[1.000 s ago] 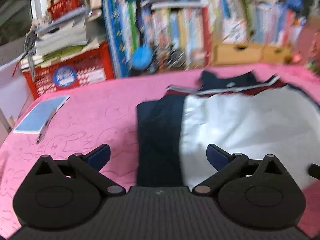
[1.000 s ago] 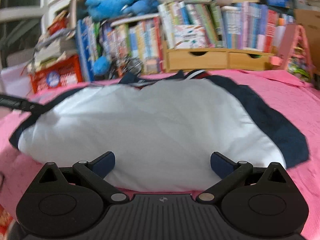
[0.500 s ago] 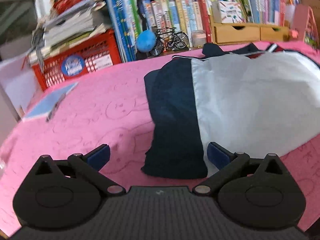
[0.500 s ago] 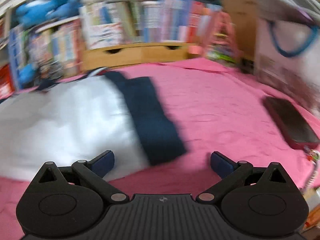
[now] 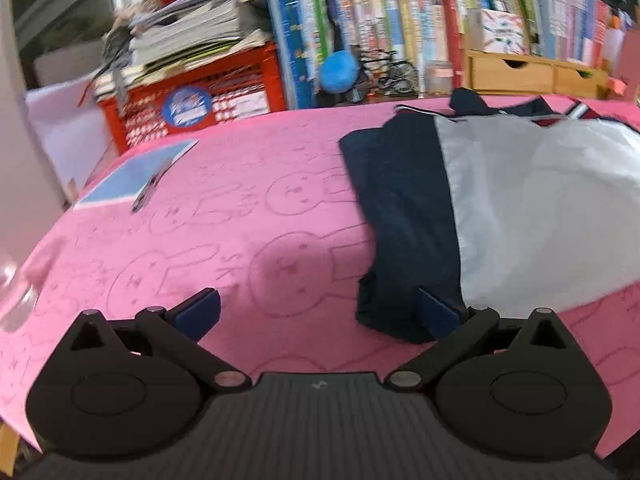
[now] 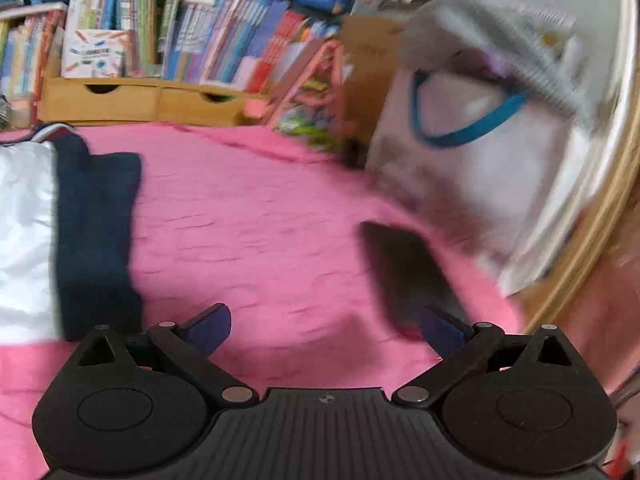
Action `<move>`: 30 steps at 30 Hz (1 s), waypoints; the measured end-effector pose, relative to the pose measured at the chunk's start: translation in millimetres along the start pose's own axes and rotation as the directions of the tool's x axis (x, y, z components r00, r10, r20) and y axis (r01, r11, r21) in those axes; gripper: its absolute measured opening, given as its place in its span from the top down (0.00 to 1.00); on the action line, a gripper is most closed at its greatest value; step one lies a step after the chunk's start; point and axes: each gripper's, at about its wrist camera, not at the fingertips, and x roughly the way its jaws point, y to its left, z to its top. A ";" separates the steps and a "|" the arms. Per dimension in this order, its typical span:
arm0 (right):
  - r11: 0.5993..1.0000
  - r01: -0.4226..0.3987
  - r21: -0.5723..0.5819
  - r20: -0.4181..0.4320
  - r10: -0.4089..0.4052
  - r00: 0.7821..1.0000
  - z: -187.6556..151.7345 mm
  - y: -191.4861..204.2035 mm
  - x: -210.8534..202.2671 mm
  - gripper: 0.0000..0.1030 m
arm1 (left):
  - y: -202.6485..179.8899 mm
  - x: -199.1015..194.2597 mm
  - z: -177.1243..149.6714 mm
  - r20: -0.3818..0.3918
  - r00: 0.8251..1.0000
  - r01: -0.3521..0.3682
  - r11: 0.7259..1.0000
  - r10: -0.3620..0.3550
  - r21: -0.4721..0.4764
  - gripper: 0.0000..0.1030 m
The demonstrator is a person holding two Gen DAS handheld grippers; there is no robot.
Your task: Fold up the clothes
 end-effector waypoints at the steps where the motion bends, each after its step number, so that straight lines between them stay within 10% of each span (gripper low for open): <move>1: 0.999 -0.036 0.023 0.010 0.036 0.999 -0.1 -4.5 -3.7 0.01 | -0.8 -3.3 2.6 0.007 1.000 -0.003 1.000 0.003 -0.003 0.00; 8: 0.912 -0.404 0.067 0.030 0.402 0.915 -2.7 3.1 -17.1 0.01 | -31.6 -17.5 18.2 0.071 0.996 0.049 0.997 -0.053 0.064 0.00; 12: 0.987 -0.142 -0.081 -0.010 0.141 0.990 -5.3 18.5 -0.8 0.00 | -46.1 -12.4 18.4 0.062 0.997 0.027 0.992 -0.035 0.122 0.00; 15: 0.994 0.045 -0.099 0.029 -0.043 0.999 -4.2 12.2 -1.3 0.00 | -45.6 -7.0 16.0 0.037 0.999 0.014 0.992 -0.019 0.124 0.00; 20: 0.993 -0.115 -0.027 0.055 0.116 0.992 -4.0 4.1 -14.0 0.00 | -40.2 -8.7 20.1 0.032 0.999 0.023 0.996 -0.026 0.087 0.00; 23: 0.947 -0.322 0.002 0.047 0.321 0.946 -5.0 6.0 -18.2 0.00 | -45.5 -13.2 23.9 0.044 0.997 0.052 0.994 -0.056 0.094 0.00; 28: 0.991 0.028 -0.132 0.041 -0.022 0.999 -5.0 21.8 -4.1 0.00 | -61.7 -15.0 26.3 0.050 0.995 0.083 0.988 -0.090 0.131 0.00; 30: 0.993 0.014 -0.116 0.061 -0.007 0.998 -4.6 15.5 -9.1 0.00 | -67.9 -14.6 26.7 0.046 0.993 0.099 0.985 -0.107 0.140 0.00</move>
